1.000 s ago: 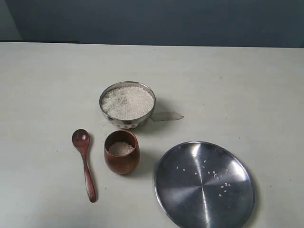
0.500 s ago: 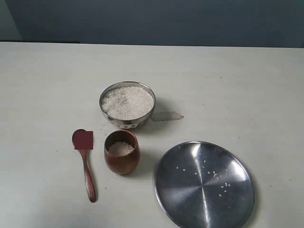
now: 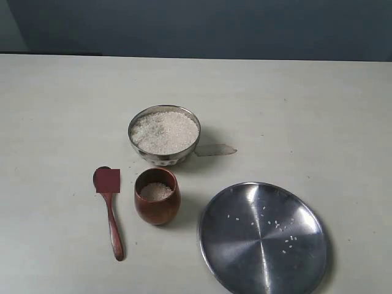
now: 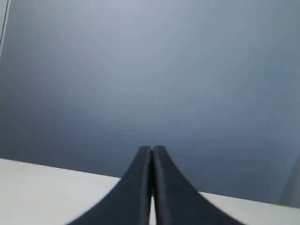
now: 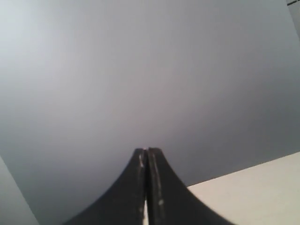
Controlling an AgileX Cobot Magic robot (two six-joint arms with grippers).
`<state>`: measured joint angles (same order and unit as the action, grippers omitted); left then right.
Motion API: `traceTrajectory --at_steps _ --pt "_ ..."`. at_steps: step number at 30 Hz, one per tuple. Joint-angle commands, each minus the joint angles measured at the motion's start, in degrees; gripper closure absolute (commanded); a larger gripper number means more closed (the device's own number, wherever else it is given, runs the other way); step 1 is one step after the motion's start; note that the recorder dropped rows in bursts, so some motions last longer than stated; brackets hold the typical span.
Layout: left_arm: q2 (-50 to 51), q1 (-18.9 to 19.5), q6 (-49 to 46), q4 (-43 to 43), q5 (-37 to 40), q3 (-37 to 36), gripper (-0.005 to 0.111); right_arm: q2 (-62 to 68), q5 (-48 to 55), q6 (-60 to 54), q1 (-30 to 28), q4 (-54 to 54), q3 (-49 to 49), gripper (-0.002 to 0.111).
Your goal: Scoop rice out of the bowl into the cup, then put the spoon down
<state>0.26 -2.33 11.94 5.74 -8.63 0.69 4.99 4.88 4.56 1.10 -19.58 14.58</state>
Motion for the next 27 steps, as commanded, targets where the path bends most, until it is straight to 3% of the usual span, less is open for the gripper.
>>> traceTrajectory --at_steps 1,9,13,20,27 --pt "-0.3 -0.2 5.7 2.5 9.7 5.2 0.106 6.3 3.3 0.0 4.2 6.4 4.1 0.108" --pt "1.5 -0.2 4.8 5.6 34.4 16.8 0.106 21.0 13.9 -3.6 12.4 7.9 10.3 0.108" --pt "8.8 -0.2 -4.9 12.8 43.8 20.6 0.106 27.9 17.6 -5.6 14.4 7.9 12.1 0.108" --pt "27.0 -0.2 -23.1 31.0 49.3 25.3 0.106 35.5 20.6 -8.6 15.0 7.1 13.8 0.108" --pt "46.0 -0.2 -26.2 29.1 53.0 29.9 0.106 38.4 21.4 -9.0 15.0 6.0 14.4 0.108"
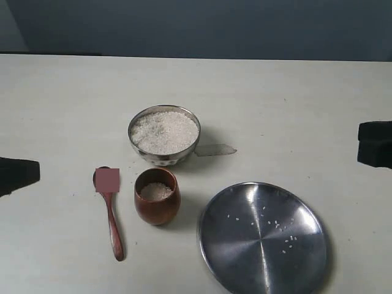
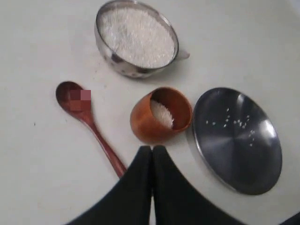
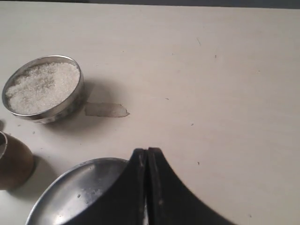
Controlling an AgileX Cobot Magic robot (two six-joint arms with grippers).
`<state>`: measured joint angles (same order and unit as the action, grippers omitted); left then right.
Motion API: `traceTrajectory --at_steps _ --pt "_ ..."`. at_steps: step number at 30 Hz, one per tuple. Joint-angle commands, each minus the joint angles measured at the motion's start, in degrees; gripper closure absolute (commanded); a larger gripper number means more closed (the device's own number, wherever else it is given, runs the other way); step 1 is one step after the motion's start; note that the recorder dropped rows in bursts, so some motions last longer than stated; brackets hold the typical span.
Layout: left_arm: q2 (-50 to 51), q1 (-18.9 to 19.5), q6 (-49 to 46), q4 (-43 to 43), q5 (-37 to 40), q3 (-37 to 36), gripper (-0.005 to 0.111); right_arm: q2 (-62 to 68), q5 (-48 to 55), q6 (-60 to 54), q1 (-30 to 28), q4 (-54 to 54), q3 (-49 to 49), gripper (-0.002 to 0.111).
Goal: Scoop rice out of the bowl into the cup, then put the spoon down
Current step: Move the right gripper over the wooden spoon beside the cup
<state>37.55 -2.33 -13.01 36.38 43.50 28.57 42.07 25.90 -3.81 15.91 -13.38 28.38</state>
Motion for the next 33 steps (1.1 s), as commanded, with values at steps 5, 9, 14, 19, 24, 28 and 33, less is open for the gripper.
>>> traceTrajectory --at_steps 5,9,14,19,24,28,33 --pt "18.2 -0.2 -1.2 -2.9 -2.9 2.7 0.106 3.4 1.1 -0.6 0.2 -0.2 0.6 0.108" --pt "21.4 -0.2 -1.1 -1.9 -8.6 2.7 0.106 6.3 1.9 -1.6 0.2 -0.8 0.6 0.108" --pt "21.7 -0.2 -1.1 4.6 -14.1 2.7 0.106 9.9 2.7 -9.9 0.2 -9.0 0.6 0.108" --pt "21.7 -0.2 -1.1 4.5 -15.3 2.7 0.106 13.1 4.9 -25.8 0.2 -23.7 0.6 0.108" --pt "21.8 -0.2 -1.1 2.1 -15.1 2.7 0.106 15.4 6.5 -35.6 0.2 -32.4 0.9 0.108" --pt "21.8 -0.2 -1.1 2.1 -13.4 2.7 0.106 16.8 12.4 -40.6 0.3 -36.7 4.7 0.108" --pt "21.8 -0.2 -1.1 1.5 -13.3 2.7 0.106 20.2 14.3 -42.5 5.4 -39.6 11.5 0.108"
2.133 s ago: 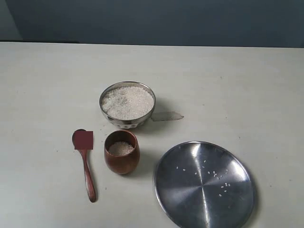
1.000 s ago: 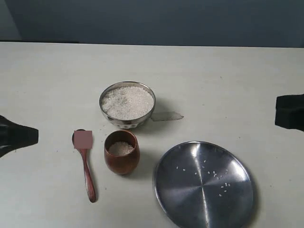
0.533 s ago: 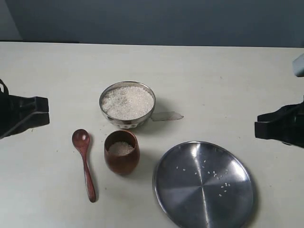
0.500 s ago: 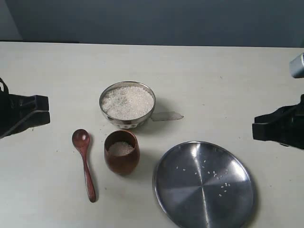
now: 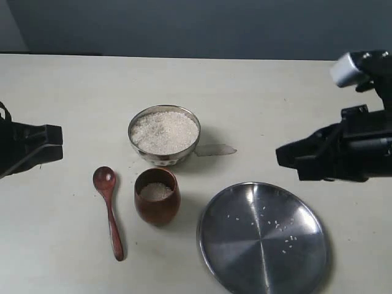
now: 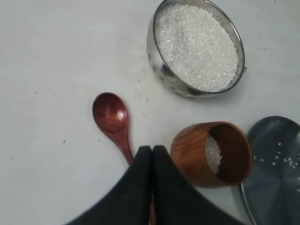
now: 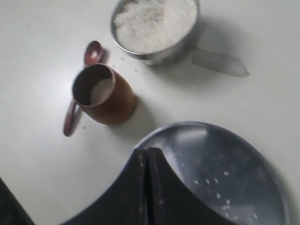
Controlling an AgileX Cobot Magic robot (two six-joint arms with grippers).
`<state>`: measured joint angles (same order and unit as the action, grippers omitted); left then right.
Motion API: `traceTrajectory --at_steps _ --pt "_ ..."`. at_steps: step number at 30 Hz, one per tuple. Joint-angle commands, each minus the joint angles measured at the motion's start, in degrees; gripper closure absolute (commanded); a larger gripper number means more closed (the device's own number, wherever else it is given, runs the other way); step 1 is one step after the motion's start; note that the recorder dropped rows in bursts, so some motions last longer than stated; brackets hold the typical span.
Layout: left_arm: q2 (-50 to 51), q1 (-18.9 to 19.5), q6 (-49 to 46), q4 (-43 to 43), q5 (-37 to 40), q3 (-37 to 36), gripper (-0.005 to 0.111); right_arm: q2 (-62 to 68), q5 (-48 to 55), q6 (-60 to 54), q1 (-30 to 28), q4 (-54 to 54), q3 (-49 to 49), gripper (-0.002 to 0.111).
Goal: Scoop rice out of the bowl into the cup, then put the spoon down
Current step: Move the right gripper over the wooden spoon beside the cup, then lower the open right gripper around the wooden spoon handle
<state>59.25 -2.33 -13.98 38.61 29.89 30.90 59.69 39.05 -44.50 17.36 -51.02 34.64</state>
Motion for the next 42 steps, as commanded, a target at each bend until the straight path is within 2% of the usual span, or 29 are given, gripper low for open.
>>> traceTrajectory --at_steps 1,11,16,19,25,32,38,42 --pt "0.1 -0.2 -0.1 -0.8 0.7 0.4 0.106 3.7 1.0 -1.8 5.6 -2.0 6.7 0.108" --pt "0.1 -0.2 -0.1 -8.8 6.4 0.4 0.106 16.0 -8.1 6.3 21.1 2.0 16.0 0.108" --pt "0.1 -0.1 0.5 -10.5 6.9 0.4 0.106 21.5 -18.8 11.1 31.0 4.6 19.4 0.109" --pt "0.1 -0.1 4.3 -13.5 6.4 0.4 0.106 24.8 -26.5 14.8 37.1 6.1 19.9 0.109" --pt "0.1 -0.1 13.7 -25.0 6.6 0.4 0.106 32.4 -39.6 19.2 45.4 5.3 19.9 0.109" --pt "0.1 -0.1 14.0 -27.3 7.9 0.4 0.106 39.4 -47.4 19.2 50.3 0.9 19.9 0.109" --pt "0.1 -0.1 14.0 -27.8 8.5 0.4 0.106 43.1 -46.9 19.2 50.7 -7.1 19.9 0.109" --pt "0.1 -0.1 14.0 -28.0 8.7 0.4 0.106 45.6 -46.1 19.1 50.7 -8.5 19.9 0.109"
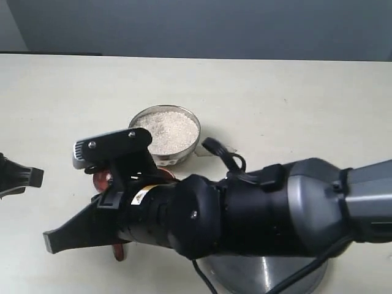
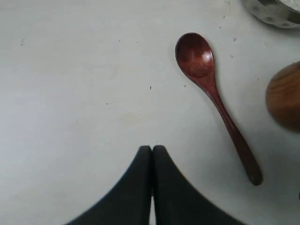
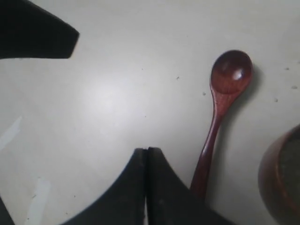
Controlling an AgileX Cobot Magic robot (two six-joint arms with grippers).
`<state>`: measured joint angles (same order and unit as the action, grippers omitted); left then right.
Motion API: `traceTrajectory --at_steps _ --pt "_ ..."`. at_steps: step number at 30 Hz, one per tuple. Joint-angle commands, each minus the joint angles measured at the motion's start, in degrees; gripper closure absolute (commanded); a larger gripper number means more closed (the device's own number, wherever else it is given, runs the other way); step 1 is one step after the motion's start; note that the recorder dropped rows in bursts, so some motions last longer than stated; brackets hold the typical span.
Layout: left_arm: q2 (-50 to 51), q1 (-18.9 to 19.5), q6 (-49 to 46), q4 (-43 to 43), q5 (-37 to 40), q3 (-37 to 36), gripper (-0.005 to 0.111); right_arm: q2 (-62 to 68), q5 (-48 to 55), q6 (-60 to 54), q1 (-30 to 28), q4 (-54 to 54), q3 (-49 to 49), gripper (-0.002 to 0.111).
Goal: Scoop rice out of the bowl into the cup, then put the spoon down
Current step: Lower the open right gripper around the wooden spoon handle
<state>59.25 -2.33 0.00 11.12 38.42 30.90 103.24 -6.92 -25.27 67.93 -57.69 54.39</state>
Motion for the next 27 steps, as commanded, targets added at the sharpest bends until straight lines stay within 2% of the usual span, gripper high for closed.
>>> traceTrajectory --at_steps 1,17,19,20,22,27 --pt "0.1 -0.1 0.0 -0.4 0.3 0.4 0.106 2.6 0.3 -0.1 0.2 -1.8 0.2 0.109" --pt "0.1 -0.1 0.0 -0.5 1.0 0.4 0.106 7.3 1.9 -2.4 2.0 -2.8 0.2 0.109" --pt "0.1 -0.1 0.0 -0.5 1.0 0.4 0.106 7.3 2.1 -2.4 2.0 -2.8 0.2 0.099" --pt "0.1 -0.1 0.0 -0.5 1.0 0.4 0.106 7.3 2.4 -2.4 2.0 -2.8 0.2 0.085" --pt "0.1 -0.1 0.0 -0.5 1.0 0.4 0.106 7.3 2.4 -2.4 2.0 -2.8 0.2 0.071" --pt "0.1 -0.1 0.0 -0.5 1.3 0.4 0.106 7.3 2.3 -2.4 2.0 -3.5 -0.1 0.071"
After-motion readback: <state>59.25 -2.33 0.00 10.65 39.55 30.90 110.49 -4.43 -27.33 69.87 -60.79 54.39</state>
